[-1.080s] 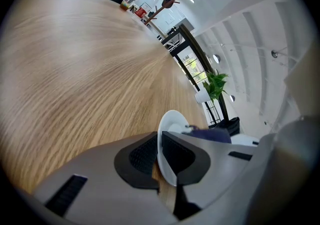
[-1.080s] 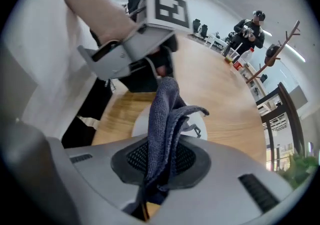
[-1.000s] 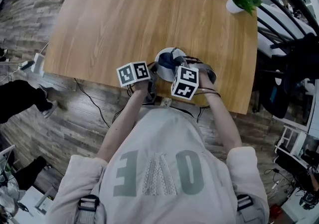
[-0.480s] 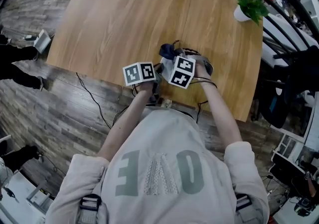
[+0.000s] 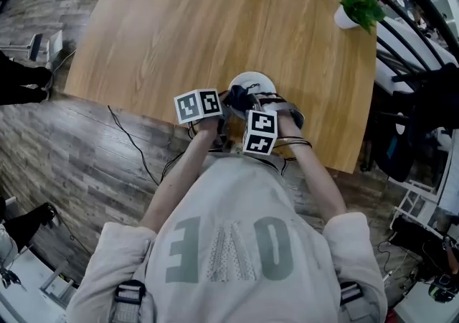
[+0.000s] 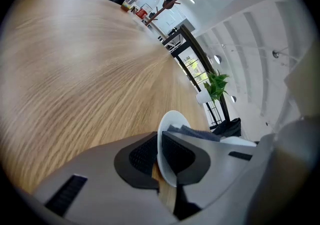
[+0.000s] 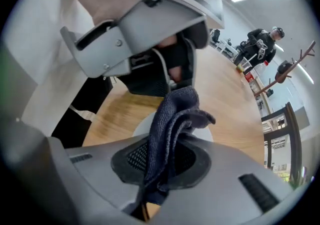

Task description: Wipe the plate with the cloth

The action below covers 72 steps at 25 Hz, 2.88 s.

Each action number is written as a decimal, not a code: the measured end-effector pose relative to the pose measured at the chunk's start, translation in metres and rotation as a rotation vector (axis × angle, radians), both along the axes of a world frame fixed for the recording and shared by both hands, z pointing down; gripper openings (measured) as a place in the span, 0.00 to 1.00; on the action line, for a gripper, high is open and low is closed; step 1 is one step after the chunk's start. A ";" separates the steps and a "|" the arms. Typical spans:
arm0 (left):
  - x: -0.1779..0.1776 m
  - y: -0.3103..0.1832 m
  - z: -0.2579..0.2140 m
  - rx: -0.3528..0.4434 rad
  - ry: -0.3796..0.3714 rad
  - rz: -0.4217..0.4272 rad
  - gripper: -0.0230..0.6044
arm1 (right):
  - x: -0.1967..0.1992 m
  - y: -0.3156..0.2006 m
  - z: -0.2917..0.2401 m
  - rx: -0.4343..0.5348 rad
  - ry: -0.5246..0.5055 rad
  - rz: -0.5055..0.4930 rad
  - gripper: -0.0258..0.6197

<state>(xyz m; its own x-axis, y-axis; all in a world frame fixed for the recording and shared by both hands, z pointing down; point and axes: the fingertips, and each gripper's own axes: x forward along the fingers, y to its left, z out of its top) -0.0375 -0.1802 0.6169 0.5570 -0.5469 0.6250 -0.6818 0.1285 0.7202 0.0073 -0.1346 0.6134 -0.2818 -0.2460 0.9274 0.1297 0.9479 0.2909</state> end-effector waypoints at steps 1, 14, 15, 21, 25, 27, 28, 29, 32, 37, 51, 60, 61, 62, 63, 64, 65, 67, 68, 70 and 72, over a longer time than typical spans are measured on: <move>0.000 0.000 0.000 0.000 0.000 -0.001 0.09 | 0.001 0.007 0.000 -0.010 0.006 -0.017 0.13; 0.000 0.000 -0.002 0.017 -0.004 -0.008 0.09 | -0.003 0.048 -0.009 -0.061 0.001 -0.099 0.13; 0.000 0.001 -0.003 0.024 0.001 -0.011 0.09 | -0.002 0.047 -0.011 -0.061 0.000 -0.095 0.13; -0.005 -0.001 -0.013 0.081 0.016 -0.057 0.30 | 0.015 0.032 -0.020 -0.045 -0.026 -0.003 0.13; -0.018 -0.001 -0.021 0.109 0.018 -0.083 0.33 | 0.025 0.001 -0.038 -0.007 -0.070 0.085 0.13; -0.023 0.004 -0.020 0.107 0.029 -0.075 0.29 | 0.025 -0.020 -0.044 0.032 -0.073 0.108 0.13; -0.026 0.007 -0.016 0.095 0.020 -0.061 0.15 | 0.023 -0.030 -0.047 0.050 -0.076 0.117 0.13; -0.029 0.011 -0.011 0.078 -0.003 -0.046 0.05 | 0.019 -0.040 -0.049 0.061 -0.083 0.125 0.13; -0.038 0.018 -0.003 0.057 -0.056 -0.032 0.05 | 0.001 -0.058 -0.049 0.058 -0.103 0.131 0.13; -0.041 0.018 -0.003 0.057 -0.056 -0.054 0.05 | -0.026 -0.057 -0.032 0.039 -0.062 0.049 0.13; -0.044 0.018 -0.004 0.055 -0.038 -0.066 0.05 | -0.026 -0.044 -0.007 0.031 0.005 0.009 0.13; -0.058 0.020 -0.004 0.058 -0.042 -0.100 0.05 | -0.019 0.026 -0.007 -0.040 0.027 -0.095 0.13; -0.063 0.020 -0.005 0.058 -0.039 -0.116 0.05 | -0.019 0.028 -0.007 -0.038 0.026 -0.098 0.13; -0.069 0.019 -0.006 0.058 -0.033 -0.134 0.05 | -0.019 0.028 -0.008 -0.032 0.023 -0.098 0.13; -0.074 0.019 -0.007 0.061 -0.030 -0.148 0.05 | -0.019 0.027 -0.010 -0.025 0.014 -0.094 0.13; -0.078 0.017 -0.010 0.069 -0.032 -0.156 0.05 | -0.020 0.025 -0.014 -0.016 -0.002 -0.084 0.13; -0.081 0.015 -0.014 0.082 -0.042 -0.158 0.05 | -0.022 0.022 -0.019 -0.007 -0.026 -0.067 0.13; -0.086 0.008 -0.029 0.131 -0.070 -0.151 0.05 | -0.028 0.010 -0.037 0.023 -0.099 -0.013 0.13; -0.087 0.003 -0.041 0.171 -0.084 -0.146 0.05 | -0.032 0.002 -0.050 0.044 -0.151 0.023 0.13; -0.087 -0.012 -0.075 0.281 -0.110 -0.129 0.05 | -0.041 -0.018 -0.086 0.083 -0.290 0.117 0.13; -0.084 -0.028 -0.116 0.411 -0.143 -0.102 0.05 | -0.045 -0.039 -0.132 0.117 -0.466 0.236 0.13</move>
<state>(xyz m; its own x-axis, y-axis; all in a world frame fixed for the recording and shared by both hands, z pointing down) -0.1210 -0.2087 0.5010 0.4111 -0.8138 0.4109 -0.7771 -0.0772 0.6246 -0.0381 -0.1734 0.4815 -0.5820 -0.4469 0.6794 -0.2511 0.8934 0.3726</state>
